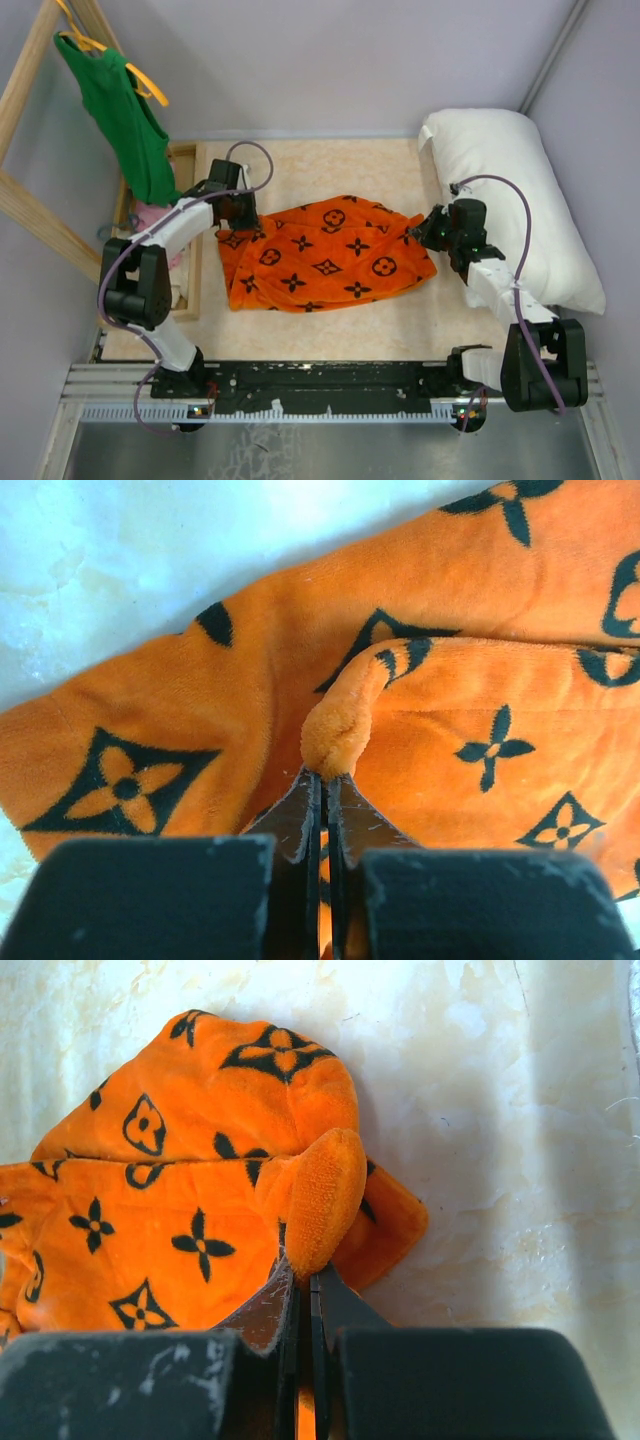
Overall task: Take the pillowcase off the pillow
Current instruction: Fold the pillowcase at the center of the board.
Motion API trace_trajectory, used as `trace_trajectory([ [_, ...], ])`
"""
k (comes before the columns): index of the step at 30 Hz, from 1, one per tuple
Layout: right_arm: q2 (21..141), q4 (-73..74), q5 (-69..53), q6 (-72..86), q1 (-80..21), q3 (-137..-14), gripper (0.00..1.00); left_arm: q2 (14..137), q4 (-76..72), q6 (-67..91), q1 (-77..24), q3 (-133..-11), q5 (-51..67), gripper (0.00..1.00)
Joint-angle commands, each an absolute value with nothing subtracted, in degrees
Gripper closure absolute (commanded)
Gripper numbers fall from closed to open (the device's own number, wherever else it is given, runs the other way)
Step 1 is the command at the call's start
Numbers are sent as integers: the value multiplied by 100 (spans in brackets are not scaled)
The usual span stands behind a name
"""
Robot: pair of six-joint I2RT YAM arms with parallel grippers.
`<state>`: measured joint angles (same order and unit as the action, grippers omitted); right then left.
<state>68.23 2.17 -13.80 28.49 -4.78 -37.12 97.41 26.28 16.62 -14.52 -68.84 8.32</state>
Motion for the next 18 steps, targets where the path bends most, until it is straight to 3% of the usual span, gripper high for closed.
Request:
trace_trajectory([
  [1,6709,-74,-1454,2807,-510,-3670,100,9897,2476,1550,-1485,-6884,731,100],
  [7,6663,12,-1449,2777,-510,-3665,100,10001,2099,1728,-1624,-6567,486,100],
  [18,6663,-32,-1433,2789,-510,-3625,100,8934,1252,1388,-2460,-5764,-102,100],
])
